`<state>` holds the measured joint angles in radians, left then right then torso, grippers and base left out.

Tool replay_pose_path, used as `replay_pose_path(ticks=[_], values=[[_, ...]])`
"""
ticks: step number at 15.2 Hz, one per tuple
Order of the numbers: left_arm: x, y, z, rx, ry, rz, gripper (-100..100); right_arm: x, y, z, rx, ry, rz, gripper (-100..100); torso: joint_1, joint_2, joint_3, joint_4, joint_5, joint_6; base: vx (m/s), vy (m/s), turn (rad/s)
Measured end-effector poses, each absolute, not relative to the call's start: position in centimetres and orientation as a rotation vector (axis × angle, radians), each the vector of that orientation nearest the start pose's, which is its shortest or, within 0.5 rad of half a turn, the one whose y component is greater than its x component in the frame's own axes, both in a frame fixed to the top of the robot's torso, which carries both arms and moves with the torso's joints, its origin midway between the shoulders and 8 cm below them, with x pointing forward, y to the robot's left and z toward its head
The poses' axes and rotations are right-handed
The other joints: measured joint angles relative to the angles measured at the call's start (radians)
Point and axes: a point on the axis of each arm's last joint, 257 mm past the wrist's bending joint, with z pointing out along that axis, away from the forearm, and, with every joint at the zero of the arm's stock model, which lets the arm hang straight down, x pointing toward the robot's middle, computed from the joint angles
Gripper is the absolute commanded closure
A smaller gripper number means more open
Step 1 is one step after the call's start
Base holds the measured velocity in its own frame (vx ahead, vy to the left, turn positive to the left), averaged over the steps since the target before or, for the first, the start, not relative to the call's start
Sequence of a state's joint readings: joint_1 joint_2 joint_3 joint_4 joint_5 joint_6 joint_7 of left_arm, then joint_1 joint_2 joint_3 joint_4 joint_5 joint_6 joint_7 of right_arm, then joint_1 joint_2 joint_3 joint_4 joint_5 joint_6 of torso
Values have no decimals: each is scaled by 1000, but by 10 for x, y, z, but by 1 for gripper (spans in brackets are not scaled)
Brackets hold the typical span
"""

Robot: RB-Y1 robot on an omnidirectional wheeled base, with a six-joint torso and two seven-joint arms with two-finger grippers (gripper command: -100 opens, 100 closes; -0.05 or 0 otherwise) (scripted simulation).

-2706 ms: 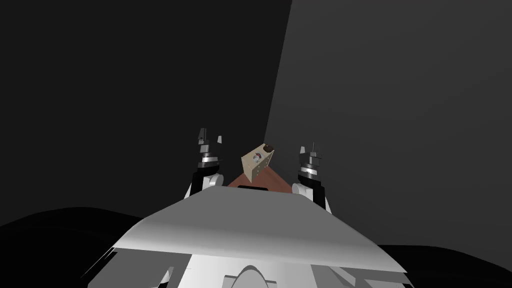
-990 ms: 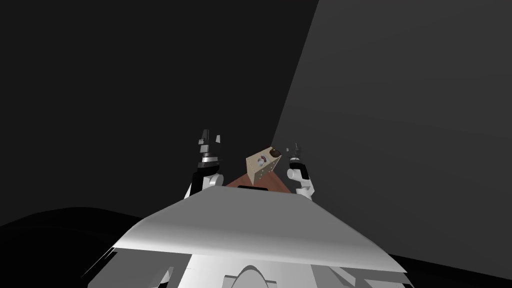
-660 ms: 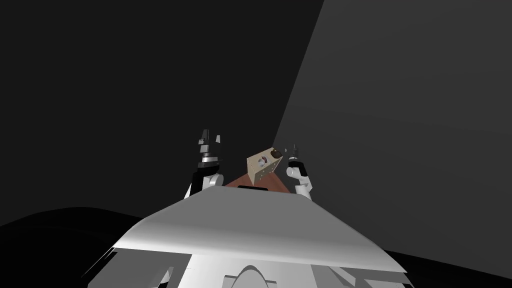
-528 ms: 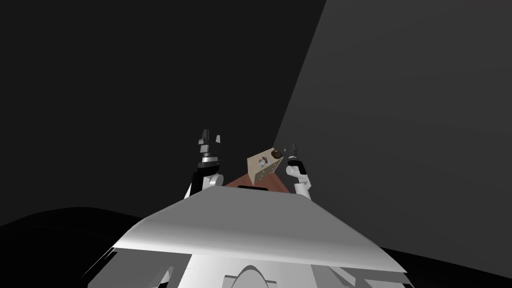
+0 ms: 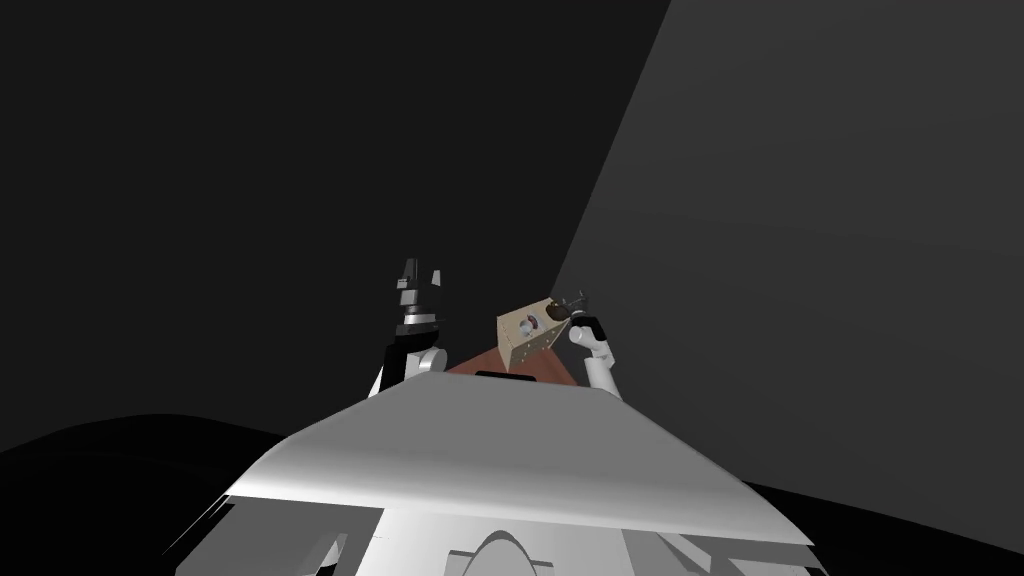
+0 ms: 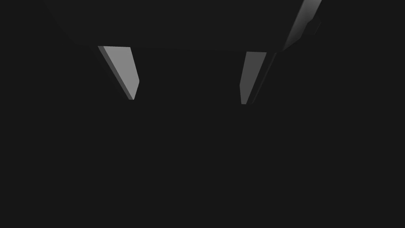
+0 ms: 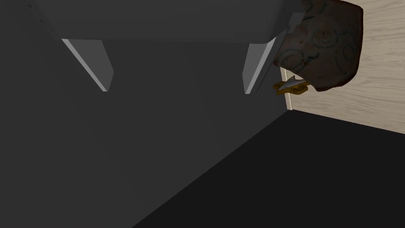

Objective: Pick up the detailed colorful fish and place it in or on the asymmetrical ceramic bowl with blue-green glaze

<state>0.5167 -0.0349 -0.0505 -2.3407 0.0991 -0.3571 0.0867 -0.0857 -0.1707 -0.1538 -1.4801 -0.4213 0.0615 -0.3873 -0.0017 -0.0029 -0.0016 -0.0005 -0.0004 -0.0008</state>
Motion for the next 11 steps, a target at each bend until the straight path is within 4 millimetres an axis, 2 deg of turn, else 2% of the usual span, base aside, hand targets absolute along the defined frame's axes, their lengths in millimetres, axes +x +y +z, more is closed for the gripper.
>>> replay_pose_path(ticks=[11], values=[[355,279,18,-862,562,-1471,0,589,-336,-282,2036,660,1572,-100,1,1,0,0,0,0,11,-25,96]])
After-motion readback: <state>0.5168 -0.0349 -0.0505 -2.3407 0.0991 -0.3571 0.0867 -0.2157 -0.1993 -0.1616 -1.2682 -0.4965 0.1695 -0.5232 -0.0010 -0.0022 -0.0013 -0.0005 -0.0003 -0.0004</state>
